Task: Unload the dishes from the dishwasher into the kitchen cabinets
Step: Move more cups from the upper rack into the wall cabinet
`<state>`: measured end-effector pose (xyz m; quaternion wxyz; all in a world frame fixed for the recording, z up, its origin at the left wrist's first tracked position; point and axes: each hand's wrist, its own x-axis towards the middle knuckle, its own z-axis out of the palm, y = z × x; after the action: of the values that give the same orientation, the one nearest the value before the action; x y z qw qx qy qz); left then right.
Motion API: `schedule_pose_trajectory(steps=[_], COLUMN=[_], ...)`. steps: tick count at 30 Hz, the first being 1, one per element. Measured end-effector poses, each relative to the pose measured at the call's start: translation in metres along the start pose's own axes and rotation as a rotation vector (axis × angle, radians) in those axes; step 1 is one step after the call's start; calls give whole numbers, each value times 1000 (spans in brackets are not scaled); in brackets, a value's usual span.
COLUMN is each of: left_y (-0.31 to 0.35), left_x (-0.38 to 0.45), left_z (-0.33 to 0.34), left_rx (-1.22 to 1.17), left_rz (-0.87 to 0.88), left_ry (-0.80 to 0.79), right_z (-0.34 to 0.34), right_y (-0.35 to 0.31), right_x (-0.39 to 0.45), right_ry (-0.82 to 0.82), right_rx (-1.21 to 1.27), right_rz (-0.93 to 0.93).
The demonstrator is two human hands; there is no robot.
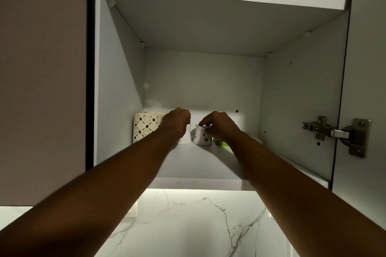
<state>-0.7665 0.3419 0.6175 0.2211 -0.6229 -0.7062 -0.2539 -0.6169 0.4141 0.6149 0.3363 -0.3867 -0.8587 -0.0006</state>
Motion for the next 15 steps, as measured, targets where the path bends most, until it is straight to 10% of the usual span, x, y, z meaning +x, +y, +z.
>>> schedule_pose_trajectory(steps=[15], left_y=[-3], left_x=[3], left_z=[7], left_rx=[-82], left_rz=[12], left_ry=[31], right_z=[-8], right_y=[-2], right_x=[-5], right_ry=[4], right_rx=[24], right_rz=[-18])
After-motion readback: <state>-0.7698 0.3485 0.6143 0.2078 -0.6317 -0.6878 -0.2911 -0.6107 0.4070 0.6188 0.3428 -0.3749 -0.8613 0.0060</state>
